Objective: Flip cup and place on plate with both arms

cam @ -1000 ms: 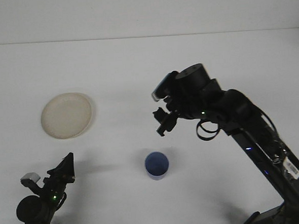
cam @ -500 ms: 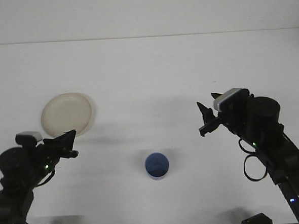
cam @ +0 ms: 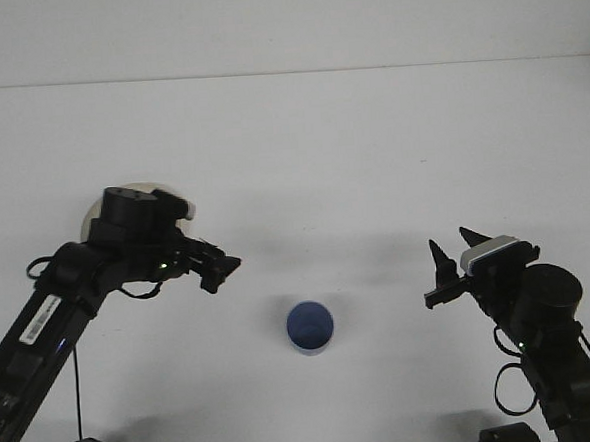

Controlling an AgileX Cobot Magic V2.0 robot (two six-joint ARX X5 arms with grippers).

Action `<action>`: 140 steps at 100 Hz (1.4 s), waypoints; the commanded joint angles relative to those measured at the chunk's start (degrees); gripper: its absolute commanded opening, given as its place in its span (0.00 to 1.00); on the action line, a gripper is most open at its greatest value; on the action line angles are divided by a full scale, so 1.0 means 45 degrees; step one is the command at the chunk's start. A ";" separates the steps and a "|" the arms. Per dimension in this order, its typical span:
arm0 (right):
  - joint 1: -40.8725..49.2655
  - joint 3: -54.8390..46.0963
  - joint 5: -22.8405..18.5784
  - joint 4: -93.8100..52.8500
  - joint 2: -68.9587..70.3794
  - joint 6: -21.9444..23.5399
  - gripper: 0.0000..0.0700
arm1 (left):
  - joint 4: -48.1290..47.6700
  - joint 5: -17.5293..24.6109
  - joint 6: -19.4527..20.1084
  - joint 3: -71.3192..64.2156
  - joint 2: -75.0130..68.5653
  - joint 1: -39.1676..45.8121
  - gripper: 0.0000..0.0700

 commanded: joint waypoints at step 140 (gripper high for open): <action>-0.0083 -0.0063 -0.0068 0.0136 0.0000 0.0121 0.51 | 0.0675 -0.2079 0.0185 0.1005 0.4983 -0.5187 0.02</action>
